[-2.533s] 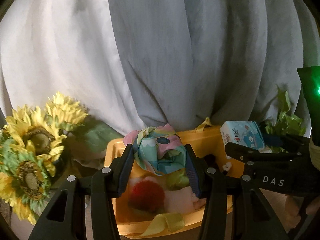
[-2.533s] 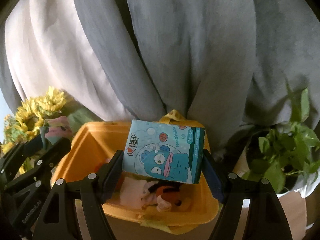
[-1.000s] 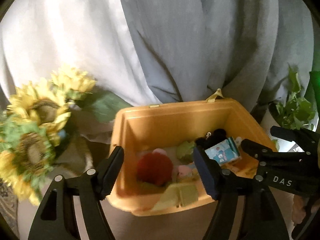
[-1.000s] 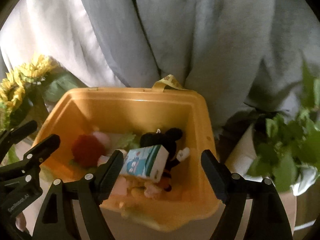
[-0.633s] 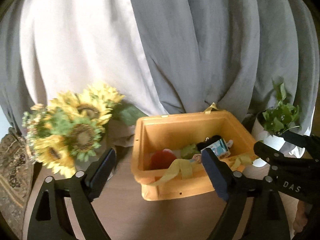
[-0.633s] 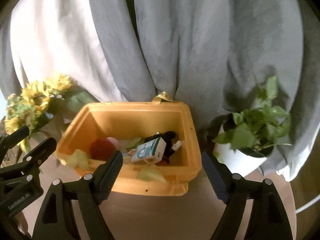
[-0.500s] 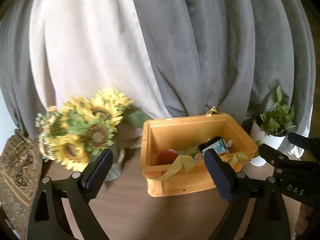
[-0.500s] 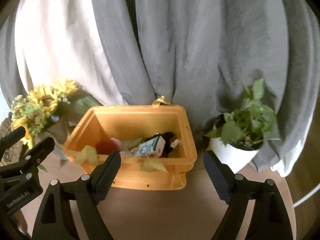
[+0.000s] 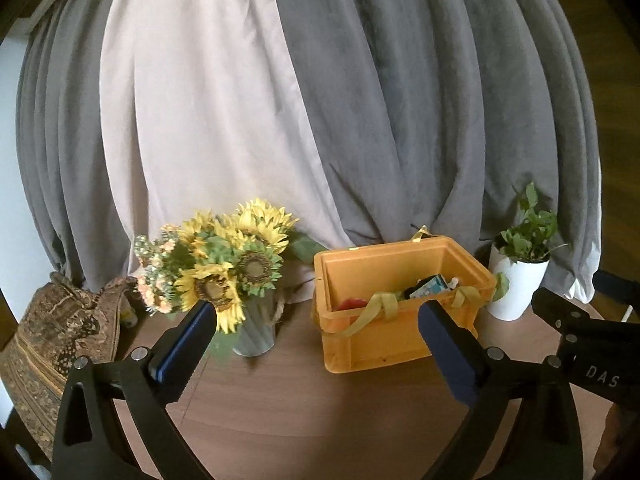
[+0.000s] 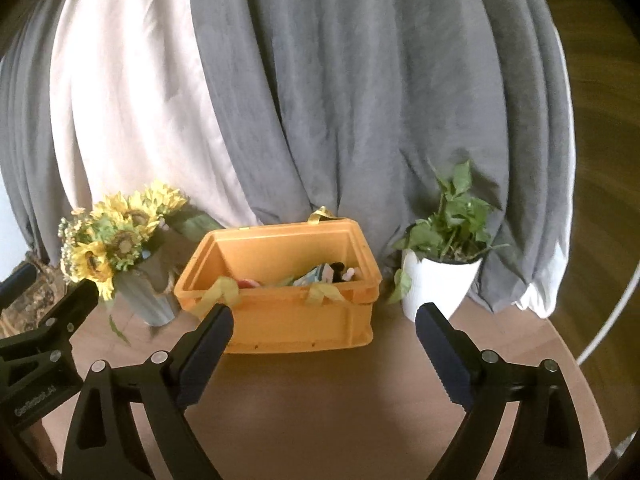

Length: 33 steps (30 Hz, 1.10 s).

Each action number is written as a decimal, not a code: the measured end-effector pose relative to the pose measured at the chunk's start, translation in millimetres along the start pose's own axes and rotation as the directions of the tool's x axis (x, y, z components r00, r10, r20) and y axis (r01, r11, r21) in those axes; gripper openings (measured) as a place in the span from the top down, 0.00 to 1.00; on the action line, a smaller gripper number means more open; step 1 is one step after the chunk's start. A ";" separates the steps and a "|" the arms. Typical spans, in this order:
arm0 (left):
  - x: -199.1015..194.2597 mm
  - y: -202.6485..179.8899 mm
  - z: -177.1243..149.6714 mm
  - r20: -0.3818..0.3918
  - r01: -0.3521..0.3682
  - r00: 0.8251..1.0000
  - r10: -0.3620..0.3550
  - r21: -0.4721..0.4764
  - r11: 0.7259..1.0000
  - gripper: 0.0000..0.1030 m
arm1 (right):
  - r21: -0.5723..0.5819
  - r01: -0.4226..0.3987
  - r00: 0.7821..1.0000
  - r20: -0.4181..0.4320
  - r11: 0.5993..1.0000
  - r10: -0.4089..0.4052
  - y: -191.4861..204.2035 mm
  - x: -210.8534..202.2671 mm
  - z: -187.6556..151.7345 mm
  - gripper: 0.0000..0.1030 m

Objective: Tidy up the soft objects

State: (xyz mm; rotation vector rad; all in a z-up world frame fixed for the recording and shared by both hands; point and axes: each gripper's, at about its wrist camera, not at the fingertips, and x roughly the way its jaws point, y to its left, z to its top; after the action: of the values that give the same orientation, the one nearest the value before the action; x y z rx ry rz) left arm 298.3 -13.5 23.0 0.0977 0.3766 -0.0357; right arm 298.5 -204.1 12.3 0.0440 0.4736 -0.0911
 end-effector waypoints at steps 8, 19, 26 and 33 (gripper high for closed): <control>-32.6 13.7 -10.1 0.012 0.075 0.997 -0.075 0.010 0.997 0.00 | 0.029 0.054 0.998 0.025 0.998 -0.055 13.6 -43.0 -15.5 0.09; -98.6 3.9 -28.8 0.035 0.077 0.996 -0.076 -0.009 0.997 0.00 | 0.011 0.057 0.996 0.069 0.998 -0.058 5.3 -104.7 -36.1 0.09; -147.1 -5.9 -44.2 0.064 0.063 0.996 -0.061 -0.018 0.998 0.00 | -0.006 0.026 0.997 0.075 1.000 -0.026 -7.2 -142.8 -53.8 0.06; -189.0 -15.5 -61.3 0.090 0.049 0.995 -0.048 -0.017 0.999 0.00 | -0.006 0.017 0.997 0.081 1.000 -0.016 -20.8 -178.8 -75.6 0.04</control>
State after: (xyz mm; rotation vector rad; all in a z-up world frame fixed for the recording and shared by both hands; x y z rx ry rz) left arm 99.4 -19.5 34.6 0.0675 0.2895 -0.0841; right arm 103.7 -206.1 26.5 0.0302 0.3931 -0.1070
